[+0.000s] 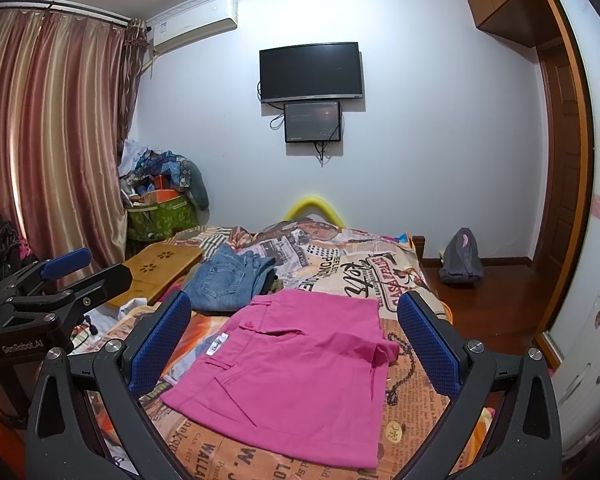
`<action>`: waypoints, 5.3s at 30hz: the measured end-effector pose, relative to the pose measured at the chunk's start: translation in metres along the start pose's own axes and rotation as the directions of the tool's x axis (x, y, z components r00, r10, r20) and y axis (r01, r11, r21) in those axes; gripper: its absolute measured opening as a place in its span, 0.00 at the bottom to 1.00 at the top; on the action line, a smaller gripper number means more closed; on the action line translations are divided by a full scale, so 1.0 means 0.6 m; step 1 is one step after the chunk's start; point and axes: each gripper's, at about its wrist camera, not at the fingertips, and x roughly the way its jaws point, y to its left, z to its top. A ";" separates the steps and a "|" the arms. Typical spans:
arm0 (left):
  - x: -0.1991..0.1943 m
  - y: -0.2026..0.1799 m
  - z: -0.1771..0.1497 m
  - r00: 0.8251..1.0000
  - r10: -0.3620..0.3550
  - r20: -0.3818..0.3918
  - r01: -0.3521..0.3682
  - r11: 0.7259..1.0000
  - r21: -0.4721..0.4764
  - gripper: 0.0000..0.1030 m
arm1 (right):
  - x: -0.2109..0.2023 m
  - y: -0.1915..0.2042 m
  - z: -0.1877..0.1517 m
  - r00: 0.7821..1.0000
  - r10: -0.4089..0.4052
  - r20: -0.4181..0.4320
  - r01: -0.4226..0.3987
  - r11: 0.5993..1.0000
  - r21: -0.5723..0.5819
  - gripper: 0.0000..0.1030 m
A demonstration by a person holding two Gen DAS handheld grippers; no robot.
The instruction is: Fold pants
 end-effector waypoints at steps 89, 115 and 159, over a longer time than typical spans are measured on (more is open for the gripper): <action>0.705 0.190 -0.113 0.823 0.160 -0.546 -0.099 0.985 0.139 0.85 | 0.496 -0.291 -0.082 0.858 -0.144 -0.493 0.164 0.986 -0.003 0.99; 0.813 0.224 -0.170 0.705 -0.041 -0.708 0.040 0.999 -0.019 0.40 | 0.707 -0.289 -0.156 0.754 0.076 -0.652 -0.047 0.997 0.062 0.46; 0.854 0.221 -0.149 0.674 -0.208 -0.709 0.112 0.977 -0.179 0.48 | 0.685 -0.344 -0.164 0.800 0.038 -0.599 0.011 0.997 0.077 0.06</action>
